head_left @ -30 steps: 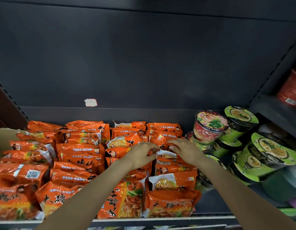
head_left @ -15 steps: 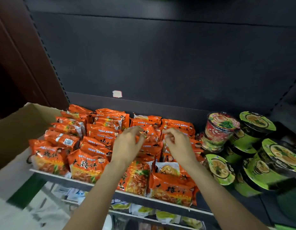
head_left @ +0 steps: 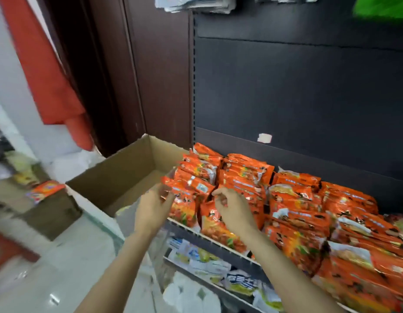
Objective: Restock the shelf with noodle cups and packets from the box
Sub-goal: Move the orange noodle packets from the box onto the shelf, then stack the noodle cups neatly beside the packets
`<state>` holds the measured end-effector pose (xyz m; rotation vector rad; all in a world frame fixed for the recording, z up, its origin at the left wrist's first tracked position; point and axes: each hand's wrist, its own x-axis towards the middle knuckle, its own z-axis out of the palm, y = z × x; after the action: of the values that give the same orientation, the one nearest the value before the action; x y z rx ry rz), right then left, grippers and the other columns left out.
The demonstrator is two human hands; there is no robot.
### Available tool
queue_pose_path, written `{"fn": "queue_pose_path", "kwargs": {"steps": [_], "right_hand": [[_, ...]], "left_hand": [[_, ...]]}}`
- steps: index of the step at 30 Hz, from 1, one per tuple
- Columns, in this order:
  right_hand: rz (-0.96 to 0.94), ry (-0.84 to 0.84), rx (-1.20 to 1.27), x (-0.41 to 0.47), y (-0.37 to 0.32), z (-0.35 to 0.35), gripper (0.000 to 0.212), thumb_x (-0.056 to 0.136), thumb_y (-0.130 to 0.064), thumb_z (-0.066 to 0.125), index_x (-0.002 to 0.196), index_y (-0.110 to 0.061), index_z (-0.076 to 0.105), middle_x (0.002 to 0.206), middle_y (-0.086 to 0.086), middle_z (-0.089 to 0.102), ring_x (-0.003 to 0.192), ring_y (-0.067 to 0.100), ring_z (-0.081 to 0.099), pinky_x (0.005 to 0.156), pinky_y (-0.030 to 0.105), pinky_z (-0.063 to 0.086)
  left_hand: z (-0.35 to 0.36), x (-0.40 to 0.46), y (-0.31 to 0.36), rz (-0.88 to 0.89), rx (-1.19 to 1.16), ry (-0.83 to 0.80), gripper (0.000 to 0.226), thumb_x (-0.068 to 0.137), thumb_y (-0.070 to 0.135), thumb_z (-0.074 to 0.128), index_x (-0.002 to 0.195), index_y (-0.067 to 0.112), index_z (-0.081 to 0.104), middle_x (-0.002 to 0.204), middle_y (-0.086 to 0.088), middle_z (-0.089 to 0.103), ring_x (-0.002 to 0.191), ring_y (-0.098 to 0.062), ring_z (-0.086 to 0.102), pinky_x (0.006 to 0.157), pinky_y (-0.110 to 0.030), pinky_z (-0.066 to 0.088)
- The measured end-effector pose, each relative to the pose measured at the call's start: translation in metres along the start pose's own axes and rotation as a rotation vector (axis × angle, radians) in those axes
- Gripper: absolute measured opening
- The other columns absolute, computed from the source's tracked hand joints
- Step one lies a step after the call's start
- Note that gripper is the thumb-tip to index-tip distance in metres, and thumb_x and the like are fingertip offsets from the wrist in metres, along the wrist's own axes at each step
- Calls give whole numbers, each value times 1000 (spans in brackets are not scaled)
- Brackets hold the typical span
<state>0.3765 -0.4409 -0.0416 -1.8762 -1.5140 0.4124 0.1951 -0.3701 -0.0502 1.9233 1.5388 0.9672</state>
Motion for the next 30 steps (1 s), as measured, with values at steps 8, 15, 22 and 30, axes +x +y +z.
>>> {"fn": "queue_pose_path", "kwargs": {"steps": [8, 15, 22, 30], "right_hand": [[-8, -91, 46, 53, -98, 130, 22, 92, -10, 50, 109, -16, 62, 101, -1, 60, 91, 11, 56, 75, 22, 45], [224, -266, -18, 92, -108, 215, 64, 94, -29, 54, 147, -12, 23, 135, 11, 39, 125, 24, 45, 101, 34, 41], [332, -286, -37, 118, -90, 242, 91, 89, -37, 60, 149, -6, -1, 143, 13, 31, 131, 27, 38, 104, 31, 34], [388, -227, 53, 113, -82, 253, 98, 85, -36, 65, 150, -24, -7, 143, 5, 36, 124, 21, 46, 101, 40, 44]], "left_hand": [[-95, 82, -149, -53, 192, -185, 15, 90, 18, 55, 98, 9, 63, 98, -7, 67, 86, -23, 62, 78, -37, 52], [-96, 141, -206, 11, 251, -412, 27, 90, 17, 58, 116, 8, 60, 114, -9, 64, 101, -23, 60, 88, -29, 46], [-52, 179, -222, 21, 333, -712, 43, 88, 22, 62, 129, 13, 52, 127, -8, 59, 113, -24, 57, 99, -34, 45], [-9, 205, -239, 55, 407, -1026, 58, 87, 16, 65, 140, 19, 41, 140, -7, 49, 127, -24, 48, 106, -30, 37]]}}
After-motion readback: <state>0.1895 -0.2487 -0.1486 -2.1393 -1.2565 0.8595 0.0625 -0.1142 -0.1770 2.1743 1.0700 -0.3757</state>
